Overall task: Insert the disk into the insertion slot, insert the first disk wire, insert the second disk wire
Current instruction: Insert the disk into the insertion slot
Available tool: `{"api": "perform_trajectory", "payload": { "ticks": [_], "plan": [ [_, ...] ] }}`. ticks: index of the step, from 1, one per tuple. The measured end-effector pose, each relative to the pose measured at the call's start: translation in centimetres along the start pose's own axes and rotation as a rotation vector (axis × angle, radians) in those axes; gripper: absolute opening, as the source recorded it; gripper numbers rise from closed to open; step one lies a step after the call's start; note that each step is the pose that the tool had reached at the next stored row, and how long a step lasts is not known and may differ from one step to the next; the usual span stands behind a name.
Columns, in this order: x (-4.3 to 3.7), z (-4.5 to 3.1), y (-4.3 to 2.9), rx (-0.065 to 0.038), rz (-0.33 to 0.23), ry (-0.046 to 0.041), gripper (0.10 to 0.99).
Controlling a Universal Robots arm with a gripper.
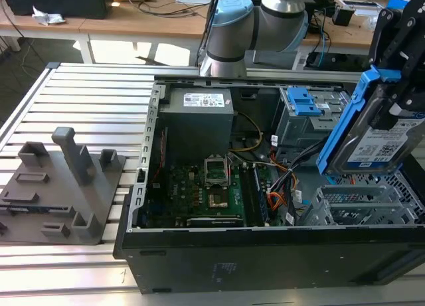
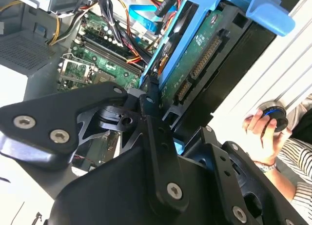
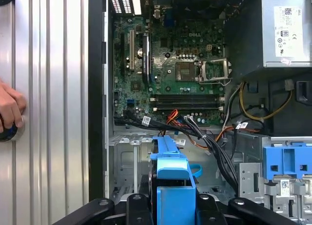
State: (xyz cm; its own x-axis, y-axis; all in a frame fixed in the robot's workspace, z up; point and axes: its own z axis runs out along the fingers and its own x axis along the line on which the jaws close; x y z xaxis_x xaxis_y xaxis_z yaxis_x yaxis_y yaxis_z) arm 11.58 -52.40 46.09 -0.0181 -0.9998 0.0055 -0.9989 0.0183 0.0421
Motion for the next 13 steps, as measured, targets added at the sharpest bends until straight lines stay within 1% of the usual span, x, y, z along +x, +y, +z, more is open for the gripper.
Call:
{"api": "perform_trajectory", "payload": {
  "ticks": [4,8,11,13],
  "plan": [
    [0.09,0.42,-0.47,0.0,0.0,0.0002,0.361],
    [0.44,0.76,-0.96,0.0,0.0,0.0002,0.361],
    [0.87,0.99,-1.22,0.0,0.0,0.0003,0.361],
    [1.37,1.17,-1.34,0.0,0.0,0.0002,0.361]
  ]
}}
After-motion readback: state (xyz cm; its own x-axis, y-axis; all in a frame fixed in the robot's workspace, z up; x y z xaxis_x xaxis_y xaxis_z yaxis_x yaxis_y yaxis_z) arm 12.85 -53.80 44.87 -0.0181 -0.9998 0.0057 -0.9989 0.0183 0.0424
